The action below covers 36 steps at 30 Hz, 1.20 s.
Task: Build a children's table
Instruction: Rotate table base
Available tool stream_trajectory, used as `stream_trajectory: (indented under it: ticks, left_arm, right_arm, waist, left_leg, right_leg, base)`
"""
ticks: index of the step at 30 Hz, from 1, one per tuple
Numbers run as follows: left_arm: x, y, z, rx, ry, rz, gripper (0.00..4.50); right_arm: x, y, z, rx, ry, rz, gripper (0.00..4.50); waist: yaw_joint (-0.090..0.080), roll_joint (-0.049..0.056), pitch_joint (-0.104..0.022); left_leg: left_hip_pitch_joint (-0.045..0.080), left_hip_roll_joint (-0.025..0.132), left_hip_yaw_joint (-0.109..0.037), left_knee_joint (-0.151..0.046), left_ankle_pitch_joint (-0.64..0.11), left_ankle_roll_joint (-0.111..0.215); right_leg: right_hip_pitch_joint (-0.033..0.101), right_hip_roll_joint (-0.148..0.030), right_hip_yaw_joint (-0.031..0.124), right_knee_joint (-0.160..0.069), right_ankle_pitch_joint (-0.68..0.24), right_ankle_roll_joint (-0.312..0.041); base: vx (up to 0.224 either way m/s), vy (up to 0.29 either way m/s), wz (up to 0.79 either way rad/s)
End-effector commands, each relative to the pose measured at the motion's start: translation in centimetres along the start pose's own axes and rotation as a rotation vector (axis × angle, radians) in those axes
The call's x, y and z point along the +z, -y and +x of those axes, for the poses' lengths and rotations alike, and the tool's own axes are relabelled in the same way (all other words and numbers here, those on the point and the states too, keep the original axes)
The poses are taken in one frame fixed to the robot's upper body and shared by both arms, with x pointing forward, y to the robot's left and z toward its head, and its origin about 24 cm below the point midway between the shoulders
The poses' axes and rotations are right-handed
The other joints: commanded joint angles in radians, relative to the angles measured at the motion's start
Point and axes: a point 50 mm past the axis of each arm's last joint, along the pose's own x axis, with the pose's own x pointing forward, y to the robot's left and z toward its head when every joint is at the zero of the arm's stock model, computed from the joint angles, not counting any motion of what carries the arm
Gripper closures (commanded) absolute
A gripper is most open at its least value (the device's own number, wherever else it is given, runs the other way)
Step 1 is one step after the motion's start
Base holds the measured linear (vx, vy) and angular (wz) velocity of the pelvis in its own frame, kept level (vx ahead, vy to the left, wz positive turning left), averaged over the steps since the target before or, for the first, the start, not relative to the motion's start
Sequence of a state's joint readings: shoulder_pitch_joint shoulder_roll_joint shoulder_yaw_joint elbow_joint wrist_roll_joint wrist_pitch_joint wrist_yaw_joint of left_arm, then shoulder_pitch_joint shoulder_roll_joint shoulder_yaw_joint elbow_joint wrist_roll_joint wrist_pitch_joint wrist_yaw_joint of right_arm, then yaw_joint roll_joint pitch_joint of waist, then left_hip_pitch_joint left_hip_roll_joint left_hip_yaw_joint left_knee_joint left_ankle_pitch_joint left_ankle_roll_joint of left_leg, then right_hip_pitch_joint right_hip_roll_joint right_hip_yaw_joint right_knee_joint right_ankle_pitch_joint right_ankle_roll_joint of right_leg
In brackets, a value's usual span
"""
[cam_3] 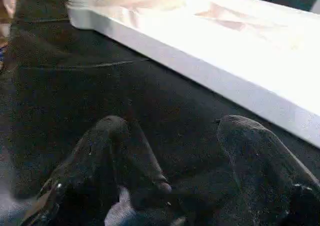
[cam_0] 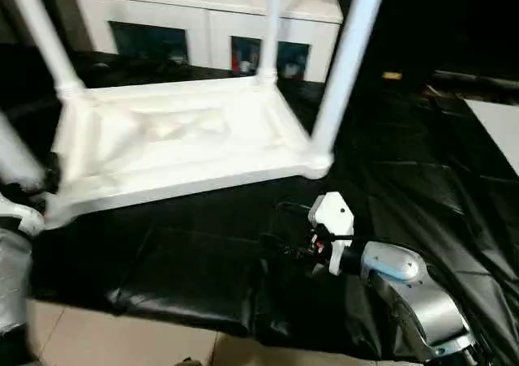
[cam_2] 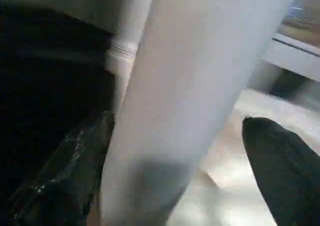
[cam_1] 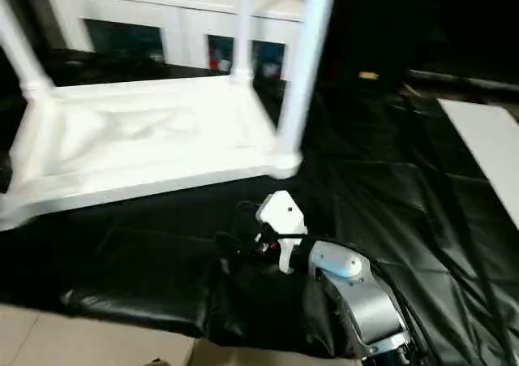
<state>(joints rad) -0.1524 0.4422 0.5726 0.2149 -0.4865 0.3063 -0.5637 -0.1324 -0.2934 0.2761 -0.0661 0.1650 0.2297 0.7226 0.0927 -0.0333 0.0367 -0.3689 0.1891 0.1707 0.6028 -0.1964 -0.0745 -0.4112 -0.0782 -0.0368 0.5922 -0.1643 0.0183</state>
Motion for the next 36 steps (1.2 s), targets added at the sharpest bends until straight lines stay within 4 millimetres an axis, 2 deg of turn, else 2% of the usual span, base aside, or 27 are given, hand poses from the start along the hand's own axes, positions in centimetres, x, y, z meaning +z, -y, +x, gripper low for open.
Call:
stream_trajectory:
  ticks: [1, 3, 4, 6, 7, 8, 9, 13, 14, 15, 16, 17, 18, 19, 20, 21, 23, 24, 25, 27, 29, 30, 31, 32, 33, 34, 36]
  left_arm:
    - [-1.9, 4.0, 0.4, -0.35, -0.143, -0.04, 0.03]
    - [-2.1, 4.5, 0.2, -0.403, -0.184, -0.02, 0.03]
    - [-2.4, 6.0, -0.5, -0.558, -0.291, 0.019, 0.03]
    - [-2.6, 7.7, -1.0, -0.702, -0.379, 0.048, 0.03]
    - [-2.6, 7.7, -1.0, -0.702, -0.379, 0.048, 0.03]
    - [-2.8, 9.7, -0.7, -0.817, -0.423, 0.086, 0.03]
    - [-2.9, 10.6, -0.5, -0.853, -0.429, 0.104, 0.03]
    - [-3.1, 15.6, 1.0, -1.018, -0.388, 0.133, 0.03]
    - [-3.1, 16.6, 1.3, -1.047, -0.37, 0.135, 0.03]
    - [-3.1, 17.4, 1.5, -1.068, -0.357, 0.131, 0.03]
    - [-3.1, 18.4, 1.7, -1.092, -0.339, 0.117, 0.03]
    - [-3.0, 19.4, 2.0, -1.12, -0.323, 0.101, 0.03]
    - [-2.9, 20.5, 2.2, -1.152, -0.307, 0.083, 0.03]
    - [-2.9, 20.6, 2.3, -1.154, -0.307, 0.083, 0.03]
    - [-2.9, 21.1, 2.3, -1.173, -0.304, 0.081, 0.03]
    - [-3.0, 22.0, 2.4, -1.211, -0.304, 0.076, 0.03]
    - [-3.0, 22.2, 2.4, -1.217, -0.304, 0.078, 0.03]
    - [-3.1, 22.5, 2.5, -1.228, -0.306, 0.079, 0.03]
    - [-3.1, 22.8, 2.5, -1.234, -0.305, 0.082, 0.03]
    - [-3.1, 23.4, 2.6, -1.252, -0.302, 0.084, 0.03]
    - [-3.2, 23.8, 2.8, -1.248, -0.296, 0.089, 0.03]
    - [-3.2, 24.1, 3.0, -1.24, -0.287, 0.09, 0.03]
    - [-3.2, 24.2, 3.1, -1.239, -0.285, 0.09, 0.03]
    - [-3.2, 24.5, 3.3, -1.227, -0.281, 0.088, 0.03]
    - [-3.3, 24.8, 3.5, -1.215, -0.28, 0.089, 0.03]
    - [-3.6, 25.3, 3.8, -1.198, -0.278, 0.093, 0.03]
    - [-4.0, 26.3, 4.3, -1.175, -0.273, 0.1, 0.03]
  right_arm:
    - [-0.2, 0.6, -0.3, -0.029, -0.018, -0.006, 1.17]
    - [-0.3, 0.8, -0.4, -0.047, -0.033, -0.008, 1.17]
    - [-0.9, 1.5, -0.5, -0.107, -0.074, -0.019, 1.17]
    - [-1.3, 2.2, -0.6, -0.166, -0.108, -0.016, 1.17]
    - [-1.3, 2.2, -0.6, -0.166, -0.108, -0.016, 1.17]
    - [-2.0, 3.4, -0.9, -0.275, -0.166, -0.016, 1.17]
    - [-2.2, 3.9, -1.0, -0.321, -0.19, -0.014, 1.17]
    - [-3.0, 6.4, -1.8, -0.531, -0.258, 0.023, 1.17]
    - [-3.1, 6.9, -1.8, -0.566, -0.27, 0.028, 1.17]
    - [-3.2, 7.3, -1.9, -0.591, -0.278, 0.032, 1.17]
    - [-3.3, 7.7, -1.8, -0.621, -0.276, 0.055, 1.17]
    - [-3.4, 8.2, -1.6, -0.646, -0.273, 0.082, 1.17]
    - [-3.6, 8.7, -1.1, -0.661, -0.273, 0.109, 1.17]
    - [-3.6, 8.7, -1.0, -0.658, -0.272, 0.111, 1.17]
    - [-3.6, 8.8, -0.3, -0.639, -0.267, 0.123, 1.17]
    - [-3.6, 8.7, 1.2, -0.586, -0.272, 0.125, 1.17]
    - [-3.6, 8.6, 1.8, -0.567, -0.275, 0.125, 1.17]
    - [-3.5, 8.4, 2.6, -0.541, -0.269, 0.136, 1.17]
    - [-3.4, 8.2, 3.4, -0.517, -0.255, 0.153, 1.17]
    - [-2.8, 7.4, 5.3, -0.433, -0.216, 0.188, 1.17]
    - [-2.5, 6.8, 6.4, -0.382, -0.189, 0.205, 1.17]
    - [-2.1, 6.1, 7.4, -0.328, -0.158, 0.236, 1.17]
    - [-2.0, 5.9, 7.6, -0.315, -0.151, 0.243, 1.17]
    - [-1.8, 5.5, 8.1, -0.285, -0.136, 0.255, 1.17]
    - [-1.7, 5.0, 8.6, -0.245, -0.123, 0.274, 1.17]
    - [-1.8, 4.4, 9.1, -0.203, -0.125, 0.271, 1.17]
    - [-2.0, 3.7, 9.6, -0.16, -0.127, 0.272, 1.17]
  waist:
    - [-0.008, 0.029, -0.037]
    - [-0.005, 0.03, -0.031]
    - [-0.004, 0.032, -0.031]
    - [-0.008, 0.034, -0.029]
    - [-0.01, 0.03, -0.03]
    - [-0.013, 0.03, -0.03]
    - [-0.017, 0.033, -0.032]
    - [-0.029, 0.023, -0.034]
    - [-0.027, 0.023, -0.039]
    - [-0.027, 0.026, -0.04]
    - [-0.036, 0.02, -0.041]
    - [-0.039, 0.028, -0.043]
    - [-0.049, 0.029, -0.045]
    - [-0.053, 0.024, -0.052]
    - [-0.055, 0.025, -0.055]
    - [-0.07, 0.029, -0.055]
    - [-0.072, 0.03, -0.059]
    - [-0.074, 0.036, -0.062]
    - [-0.078, 0.032, -0.062]
    - [-0.081, 0.031, -0.059]
    - [-0.079, 0.025, -0.053]
    - [-0.077, 0.02, -0.051]
    - [-0.075, 0.022, -0.05]
    - [-0.076, 0.019, -0.05]
    - [-0.076, 0.023, -0.047]
    - [-0.079, 0.007, -0.047]
    - [-0.08, 0.01, -0.044]
  left_leg:
    - [0.034, 0.038, -0.009, -0.103, -0.455, -0.045]
    - [0.042, 0.037, -0.005, -0.103, -0.502, -0.05]
    - [0.039, 0.037, -0.009, -0.106, -0.506, -0.054]
    - [0.025, 0.037, -0.014, -0.115, -0.489, -0.058]
    - [0.031, 0.035, -0.013, -0.112, -0.493, -0.061]
    - [0.029, 0.034, -0.012, -0.111, -0.49, -0.061]
    - [0.025, 0.032, -0.014, -0.112, -0.468, -0.067]
    - [0.025, 0.028, -0.01, -0.106, -0.424, -0.072]
    - [0.029, 0.026, -0.008, -0.101, -0.405, -0.072]
    - [0.021, 0.024, -0.006, -0.098, -0.364, -0.066]
    - [0.006, 0.022, -0.007, -0.099, -0.324, -0.059]
    - [0.006, 0.021, -0.007, -0.098, -0.311, -0.059]
    - [0.009, 0.019, -0.003, -0.091, -0.303, -0.058]
    - [0.004, 0.016, -0.003, -0.086, -0.26, -0.052]
    - [0.001, 0.015, -0.002, -0.084, -0.236, -0.044]
    - [-0.009, 0.015, -0.004, -0.083, -0.193, -0.03]
    - [-0.003, 0.014, 0.0, -0.074, -0.172, -0.019]
    - [-0.003, 0.015, 0.001, -0.07, -0.128, -0.006]
    - [-0.004, 0.016, 0.003, -0.07, -0.113, 0.008]
    - [-0.001, 0.02, 0.005, -0.069, -0.141, 0.021]
    - [0.002, 0.023, 0.007, -0.071, -0.173, 0.022]
    - [0.003, 0.023, 0.007, -0.074, -0.184, 0.014]
    - [0.006, 0.025, 0.005, -0.074, -0.198, 0.006]
    - [0.007, 0.026, 0.006, -0.075, -0.207, 0.004]
    - [0.007, 0.027, 0.003, -0.079, -0.226, -0.006]
    - [0.004, 0.027, 0.003, -0.079, -0.234, -0.01]
    - [0.005, 0.027, 0.001, -0.08, -0.264, -0.014]
  right_leg:
    - [0.003, -0.039, 0.037, -0.074, -0.367, -0.153]
    - [-0.005, -0.035, 0.04, -0.081, -0.391, -0.15]
    - [0.001, -0.04, 0.041, -0.079, -0.411, -0.143]
    - [0.014, -0.04, 0.04, -0.075, -0.42, -0.133]
    - [0.011, -0.04, 0.042, -0.078, -0.428, -0.128]
    - [0.013, -0.04, 0.042, -0.077, -0.43, -0.127]
    - [0.018, -0.041, 0.043, -0.075, -0.425, -0.126]
    - [0.022, -0.041, 0.043, -0.078, -0.426, -0.117]
    - [0.022, -0.042, 0.044, -0.075, -0.407, -0.122]
    - [0.027, -0.042, 0.047, -0.069, -0.363, -0.129]
    - [0.039, -0.041, 0.046, -0.064, -0.331, -0.132]
    - [0.039, -0.04, 0.046, -0.061, -0.317, -0.136]
    - [0.036, -0.037, 0.045, -0.061, -0.291, -0.151]
    - [0.045, -0.035, 0.044, -0.053, -0.23, -0.168]
    - [0.048, -0.036, 0.044, -0.049, -0.194, -0.177]
    - [0.055, -0.032, 0.041, -0.041, -0.126, -0.203]
    - [0.055, -0.032, 0.043, -0.04, -0.09, -0.221]
    - [0.057, -0.029, 0.044, -0.032, -0.013, -0.242]
    - [0.057, -0.028, 0.043, -0.029, 0.021, -0.266]
    - [0.055, -0.031, 0.044, -0.031, -0.011, -0.283]
    - [0.053, -0.031, 0.047, -0.037, -0.072, -0.278]
    - [0.055, -0.03, 0.045, -0.041, -0.11, -0.268]
    - [0.051, -0.032, 0.046, -0.039, -0.143, -0.262]
    - [0.05, -0.031, 0.046, -0.042, -0.157, -0.258]
    - [0.049, -0.031, 0.045, -0.042, -0.184, -0.251]
    - [0.052, -0.03, 0.044, -0.045, -0.201, -0.241]
    - [0.047, -0.034, 0.045, -0.05, -0.269, -0.225]
  base:
    - [0.0, 0.0, 0.0]
    - [-0.024, 0.001, 0.18]
    - [0.0, 0.0, 0.0]
    - [0.0, 0.0, 0.0]
    - [0.0, 0.0, 0.0]
    - [0.0, 0.0, 0.0]
    - [0.0, 0.0, 0.0]
    - [0.0, 0.0, 0.0]
    - [0.0, 0.0, 0.0]
    - [0.0, 0.0, 0.0]
    - [0.0, 0.0, 0.0]
    - [0.0, 0.0, 0.0]
    - [0.0, 0.0, 0.0]
    - [0.0, 0.0, 0.0]
    - [0.0, 0.0, 0.0]
    - [0.0, 0.0, 0.0]
    - [0.0, 0.0, 0.0]
    - [0.0, 0.0, 0.0]
    - [0.0, 0.0, 0.0]
    - [0.0, 0.0, 0.0]
    - [0.0, 0.0, 0.0]
    - [0.0, 0.0, 0.0]
    - [0.0, 0.0, 0.0]
    - [0.0, 0.0, 0.0]
    - [0.0, 0.0, 0.0]
    - [0.0, 0.0, 0.0]
    - [0.0, 0.0, 0.0]
